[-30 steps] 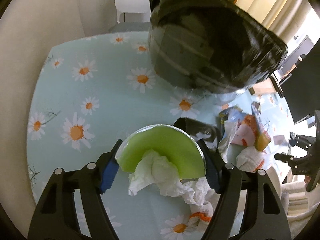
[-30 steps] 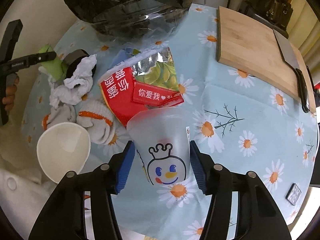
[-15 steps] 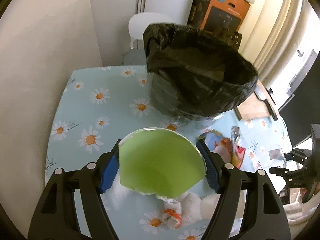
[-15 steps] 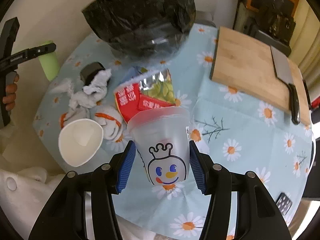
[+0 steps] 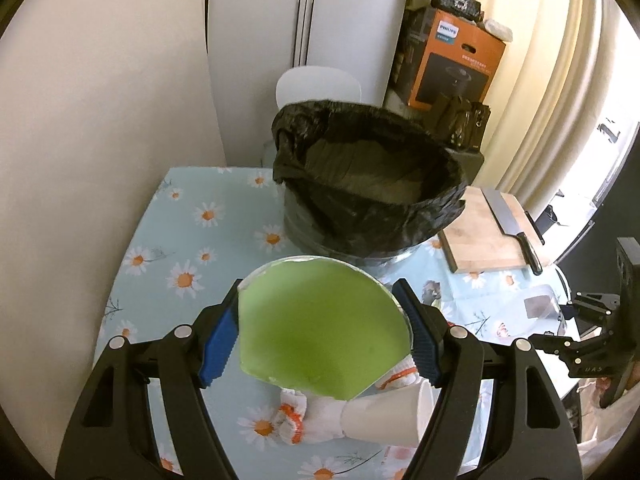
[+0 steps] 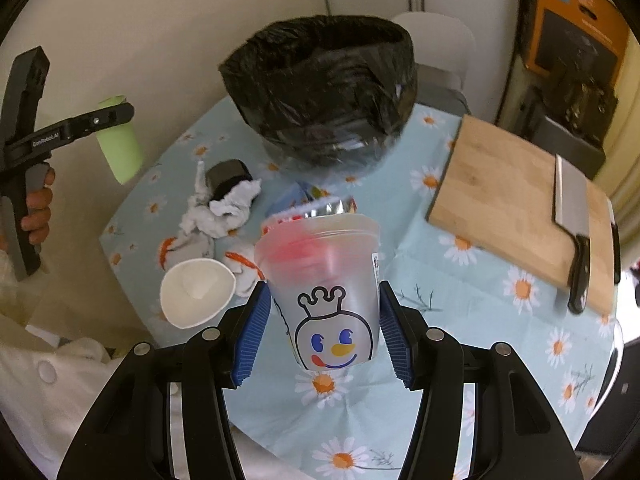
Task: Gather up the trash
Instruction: 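Carry both cups over the black trash bin and open both tools to drop them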
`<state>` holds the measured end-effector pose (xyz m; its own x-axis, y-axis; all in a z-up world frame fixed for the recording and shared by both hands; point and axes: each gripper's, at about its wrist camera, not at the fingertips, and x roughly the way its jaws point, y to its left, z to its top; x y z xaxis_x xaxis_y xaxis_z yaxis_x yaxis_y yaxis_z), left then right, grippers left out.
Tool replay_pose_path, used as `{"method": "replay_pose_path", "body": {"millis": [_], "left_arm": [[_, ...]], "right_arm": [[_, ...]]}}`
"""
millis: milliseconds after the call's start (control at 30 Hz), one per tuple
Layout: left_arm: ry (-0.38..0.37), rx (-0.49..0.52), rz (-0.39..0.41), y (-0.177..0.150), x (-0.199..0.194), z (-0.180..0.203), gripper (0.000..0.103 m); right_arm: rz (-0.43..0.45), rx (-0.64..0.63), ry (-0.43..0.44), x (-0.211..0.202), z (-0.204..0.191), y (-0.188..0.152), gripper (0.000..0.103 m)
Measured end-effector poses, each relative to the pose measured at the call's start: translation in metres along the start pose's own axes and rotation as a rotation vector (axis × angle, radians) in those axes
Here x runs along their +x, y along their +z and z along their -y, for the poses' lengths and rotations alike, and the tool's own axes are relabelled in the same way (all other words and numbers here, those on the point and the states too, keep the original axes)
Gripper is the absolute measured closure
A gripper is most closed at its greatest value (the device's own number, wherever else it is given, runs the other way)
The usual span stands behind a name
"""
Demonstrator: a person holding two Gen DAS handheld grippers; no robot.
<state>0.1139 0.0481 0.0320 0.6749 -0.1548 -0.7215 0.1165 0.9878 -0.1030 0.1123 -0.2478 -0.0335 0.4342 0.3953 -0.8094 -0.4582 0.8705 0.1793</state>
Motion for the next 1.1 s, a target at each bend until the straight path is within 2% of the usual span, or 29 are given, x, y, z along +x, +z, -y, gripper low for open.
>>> {"method": "replay_pose_path", "body": {"millis": [133,400,500,733,833,933,1100], "left_arm": [[0.028,0.011,0.038,0.000,-0.011,0.015,0.030],[0.019,0.014,0.078,0.011,-0.021,0.029,0.030],[0.003,0.024,0.088,0.022,-0.020,0.031,0.031],[-0.062,0.080,0.110,0.067,-0.005,0.028,0.031],[-0.083,0.096,0.107,0.086,0.007,0.025,0.031],[-0.140,0.100,0.099,0.108,0.024,0.019,0.031],[-0.167,0.131,0.097,0.132,0.050,0.016,0.031]], "right_arm": [[0.025,-0.050,0.025,-0.009,-0.004,0.007,0.052],[0.091,-0.116,0.079,-0.036,-0.010,0.033,0.052],[0.129,-0.136,0.065,-0.046,-0.011,0.052,0.052],[0.196,-0.117,0.048,-0.053,-0.012,0.096,0.051],[0.209,-0.107,0.037,-0.048,-0.009,0.119,0.051],[0.219,-0.092,0.036,-0.039,-0.005,0.138,0.051],[0.210,-0.083,0.029,-0.020,0.000,0.168,0.051]]}}
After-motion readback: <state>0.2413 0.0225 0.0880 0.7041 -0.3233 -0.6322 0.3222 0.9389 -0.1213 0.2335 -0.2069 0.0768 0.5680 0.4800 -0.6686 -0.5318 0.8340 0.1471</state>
